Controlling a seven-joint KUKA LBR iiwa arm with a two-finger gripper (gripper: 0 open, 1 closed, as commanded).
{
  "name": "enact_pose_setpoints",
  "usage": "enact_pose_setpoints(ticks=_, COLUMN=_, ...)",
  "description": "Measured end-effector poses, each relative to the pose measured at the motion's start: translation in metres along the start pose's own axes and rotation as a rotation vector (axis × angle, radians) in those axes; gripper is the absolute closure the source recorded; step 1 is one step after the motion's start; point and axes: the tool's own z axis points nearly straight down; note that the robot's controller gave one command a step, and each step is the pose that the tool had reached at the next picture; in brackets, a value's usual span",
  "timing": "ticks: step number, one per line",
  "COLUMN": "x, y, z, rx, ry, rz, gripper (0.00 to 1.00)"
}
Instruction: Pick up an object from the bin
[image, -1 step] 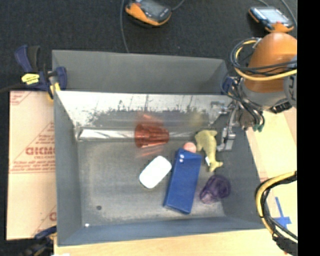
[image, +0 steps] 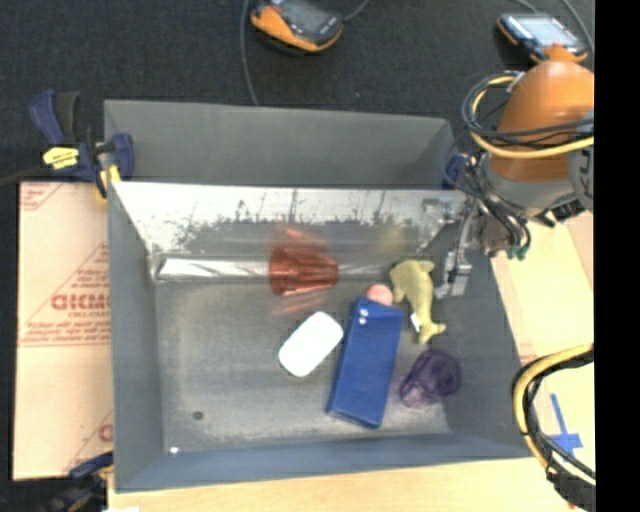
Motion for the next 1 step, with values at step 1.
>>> enact_pose_setpoints(ticks=1, x=0.0077, y=0.0209, z=0.0523, rx=0.000, ry=-0.002, rz=-0.146, gripper=0.00)
